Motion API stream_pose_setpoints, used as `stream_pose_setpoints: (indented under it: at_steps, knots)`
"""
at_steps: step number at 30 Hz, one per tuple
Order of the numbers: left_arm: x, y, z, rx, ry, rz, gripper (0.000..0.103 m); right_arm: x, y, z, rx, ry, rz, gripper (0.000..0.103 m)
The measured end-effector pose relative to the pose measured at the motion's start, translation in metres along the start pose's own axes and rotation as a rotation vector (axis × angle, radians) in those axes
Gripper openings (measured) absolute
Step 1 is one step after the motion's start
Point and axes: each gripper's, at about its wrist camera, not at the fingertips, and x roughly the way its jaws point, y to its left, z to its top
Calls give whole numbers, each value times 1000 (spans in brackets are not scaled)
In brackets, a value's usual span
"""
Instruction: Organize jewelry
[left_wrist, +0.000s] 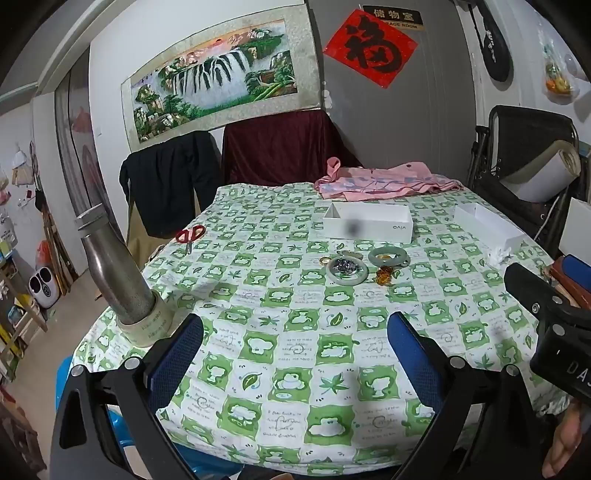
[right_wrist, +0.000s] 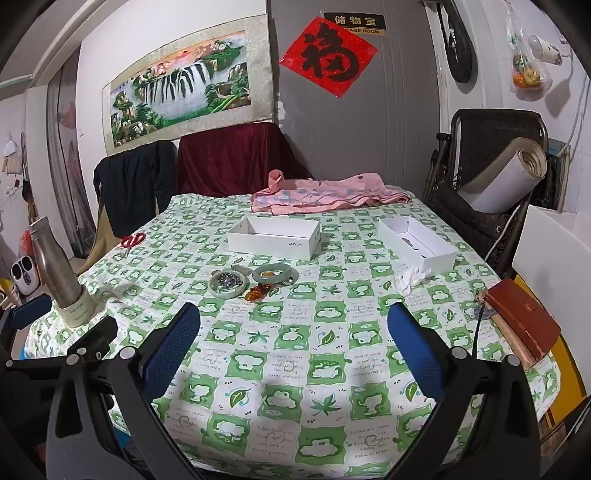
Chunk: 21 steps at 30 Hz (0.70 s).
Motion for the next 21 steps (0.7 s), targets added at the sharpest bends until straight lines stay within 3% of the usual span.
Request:
stream_pose_setpoints:
  at_steps: [21]
  knots:
    - [3, 2, -4, -10, 10, -6, 98, -2, 1, 0, -1, 0, 0, 96]
